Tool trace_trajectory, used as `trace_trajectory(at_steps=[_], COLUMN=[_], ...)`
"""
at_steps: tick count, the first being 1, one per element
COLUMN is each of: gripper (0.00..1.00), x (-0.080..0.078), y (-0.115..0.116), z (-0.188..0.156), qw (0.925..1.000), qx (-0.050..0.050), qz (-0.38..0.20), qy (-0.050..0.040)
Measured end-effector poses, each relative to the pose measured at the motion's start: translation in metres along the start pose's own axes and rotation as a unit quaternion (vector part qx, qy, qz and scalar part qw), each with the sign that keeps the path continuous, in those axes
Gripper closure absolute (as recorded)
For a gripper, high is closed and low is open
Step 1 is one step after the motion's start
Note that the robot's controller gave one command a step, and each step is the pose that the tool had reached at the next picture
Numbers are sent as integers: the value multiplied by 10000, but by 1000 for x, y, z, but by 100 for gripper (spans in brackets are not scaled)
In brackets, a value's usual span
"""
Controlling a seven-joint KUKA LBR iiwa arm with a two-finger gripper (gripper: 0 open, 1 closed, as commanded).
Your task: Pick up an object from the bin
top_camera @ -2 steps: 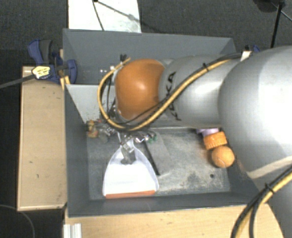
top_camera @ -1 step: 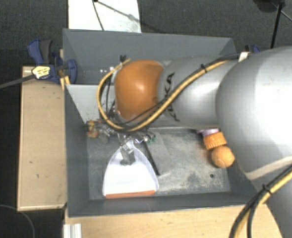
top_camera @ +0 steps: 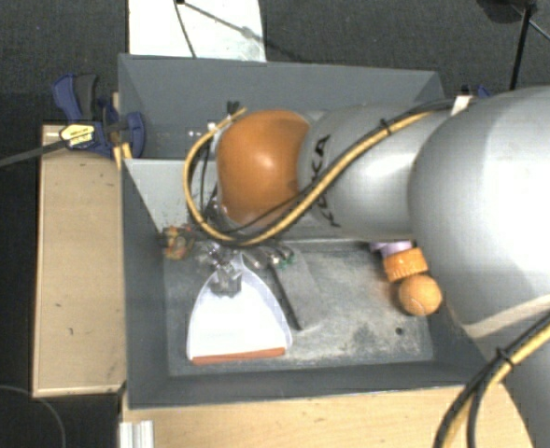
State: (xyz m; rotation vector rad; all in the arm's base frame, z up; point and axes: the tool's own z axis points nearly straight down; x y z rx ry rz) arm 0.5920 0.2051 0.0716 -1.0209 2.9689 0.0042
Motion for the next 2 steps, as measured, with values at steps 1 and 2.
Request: trace_trajectory(at_steps=[1,2], gripper=[100,100], x=[0,0], y=[0,0], z=[0,-1], qw=[10000,10000], qx=[0,0], qz=[4,10], qy=[0,-2])
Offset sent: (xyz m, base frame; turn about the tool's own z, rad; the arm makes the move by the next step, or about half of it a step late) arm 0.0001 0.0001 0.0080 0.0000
